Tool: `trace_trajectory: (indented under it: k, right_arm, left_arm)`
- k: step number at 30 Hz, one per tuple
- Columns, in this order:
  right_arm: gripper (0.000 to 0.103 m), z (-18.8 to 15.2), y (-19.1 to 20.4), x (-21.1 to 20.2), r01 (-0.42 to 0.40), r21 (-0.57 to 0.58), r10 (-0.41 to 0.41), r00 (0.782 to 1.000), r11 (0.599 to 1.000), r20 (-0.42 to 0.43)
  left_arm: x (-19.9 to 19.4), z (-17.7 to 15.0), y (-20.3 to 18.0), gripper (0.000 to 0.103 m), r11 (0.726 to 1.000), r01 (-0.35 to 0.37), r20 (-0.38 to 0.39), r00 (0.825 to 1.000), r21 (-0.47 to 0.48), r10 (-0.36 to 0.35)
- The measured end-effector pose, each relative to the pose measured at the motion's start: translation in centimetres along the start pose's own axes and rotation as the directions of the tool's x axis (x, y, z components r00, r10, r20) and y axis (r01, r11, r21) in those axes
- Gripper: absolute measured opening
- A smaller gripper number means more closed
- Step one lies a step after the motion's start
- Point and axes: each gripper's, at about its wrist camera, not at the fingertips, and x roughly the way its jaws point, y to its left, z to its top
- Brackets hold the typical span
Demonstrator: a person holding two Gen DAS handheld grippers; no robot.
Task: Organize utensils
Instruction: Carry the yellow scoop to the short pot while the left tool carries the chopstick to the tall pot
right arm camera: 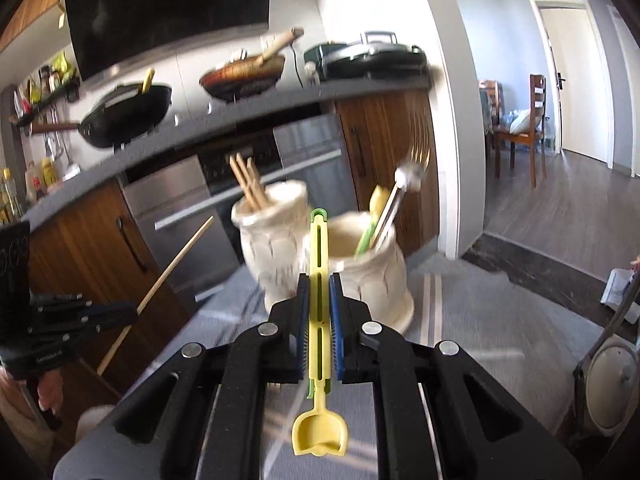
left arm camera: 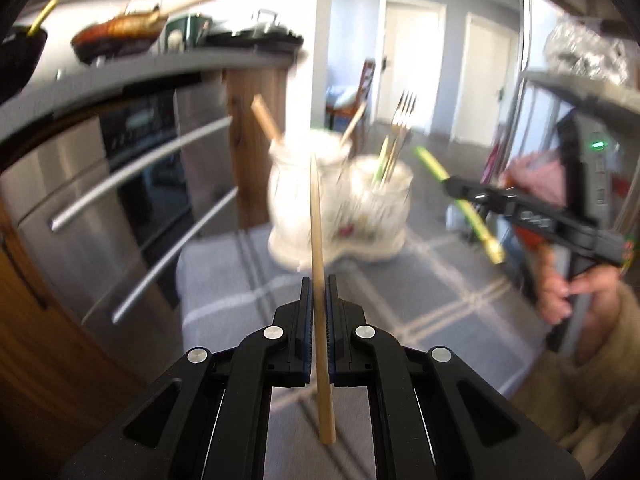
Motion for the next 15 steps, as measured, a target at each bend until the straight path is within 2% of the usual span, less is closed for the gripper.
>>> trace_trajectory:
  k: [3,7,10,15]
  right_arm:
    - [0.010,1.9,-0.7,0.8,-0.031,0.034,0.029,0.998,0.999,0.054]
    - [0.010,4.5,-2.2,2.5,-0.076,0.087,0.065,0.991,0.993,0.121]
    - [0.010,5.6,-3.2,3.8,-0.097,0.111,0.080,0.986,0.989,0.149]
    - [0.010,6.1,-4.1,6.2,-0.087,0.130,0.064,0.984,0.988,0.169]
  left_arm:
    - [0.1,2.2,-0.1,0.006,1.000,0.014,0.098,0.995,0.006,-0.015]
    - [1.0,5.0,0.4,0.006,0.998,0.061,0.200,0.978,-0.013,-0.057]
    - [2.5,7.1,1.0,0.006,0.995,0.090,0.257,0.963,-0.037,-0.078]
    - [5.4,9.8,1.8,0.006,0.991,0.106,0.336,0.939,-0.082,-0.073]
